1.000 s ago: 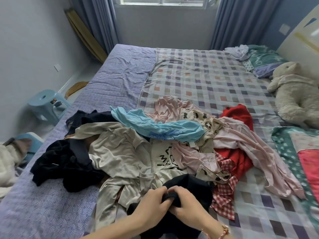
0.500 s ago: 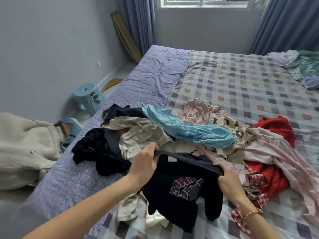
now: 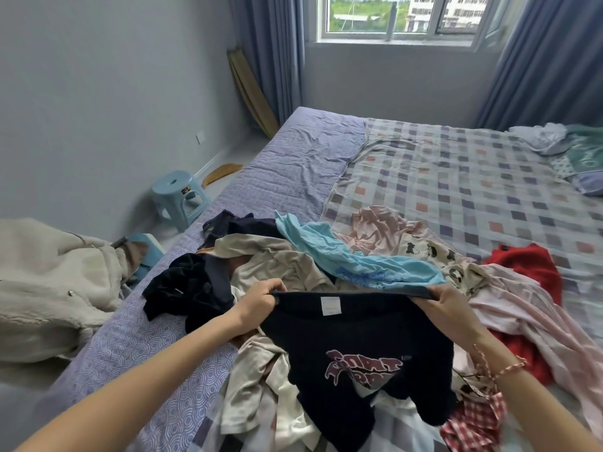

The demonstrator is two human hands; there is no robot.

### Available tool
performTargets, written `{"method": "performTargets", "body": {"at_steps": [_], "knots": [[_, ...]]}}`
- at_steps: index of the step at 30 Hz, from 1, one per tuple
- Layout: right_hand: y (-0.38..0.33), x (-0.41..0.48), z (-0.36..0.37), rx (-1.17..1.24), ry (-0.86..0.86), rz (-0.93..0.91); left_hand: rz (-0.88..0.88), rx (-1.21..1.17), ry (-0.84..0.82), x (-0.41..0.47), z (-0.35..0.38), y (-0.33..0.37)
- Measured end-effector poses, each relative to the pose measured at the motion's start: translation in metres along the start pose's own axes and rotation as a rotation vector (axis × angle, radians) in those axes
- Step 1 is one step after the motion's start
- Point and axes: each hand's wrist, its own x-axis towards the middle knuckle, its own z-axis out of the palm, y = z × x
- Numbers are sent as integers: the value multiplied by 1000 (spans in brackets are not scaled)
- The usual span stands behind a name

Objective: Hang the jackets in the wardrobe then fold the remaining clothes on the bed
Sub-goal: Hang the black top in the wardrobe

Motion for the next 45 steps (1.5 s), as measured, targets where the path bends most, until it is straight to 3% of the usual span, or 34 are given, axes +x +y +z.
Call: {"method": "performTargets", "body": {"at_steps": [4, 8, 12, 17, 19, 20, 23, 26, 29, 32, 35, 39, 45], "knots": [[3, 6, -25, -142, 44, -25, 145, -33, -121, -7, -10, 18], [-6, -1, -47, -100, -160, 33, 164, 31, -168, -8, -29, 33], [-19, -24, -79, 9, -435, 131, 100, 170, -373, -23, -54, 65], [-29, -51, -94, -167, -312, 10, 213, 347, -438, -51, -64, 92], [-39, -67, -97, -145, -370, 31, 264, 291, -411, -59, -62, 99], [-43, -73, -101, -133, -437, 36, 248, 219, -425, -68, -65, 107], [-58, -96, -116, -188, -667, 35, 120, 229, -666, -83, -89, 122], [-75, -109, -136, -121, -759, -6, -3, 328, -899, -94, -116, 139], [-92, -101, -154, -59, -815, 4, -58, 353, -960, -79, -140, 151], [-97, -67, -156, -88, -823, 117, -127, 351, -871, -48, -134, 158], [-86, -31, -133, -268, -762, 306, -155, 520, -595, -7, -101, 143], [-33, 9, -79, -737, -303, 319, 4, 812, -211, 43, -44, 93], [28, 45, -40, -498, -4, 259, 75, 924, -11, 82, -18, 43]]}}
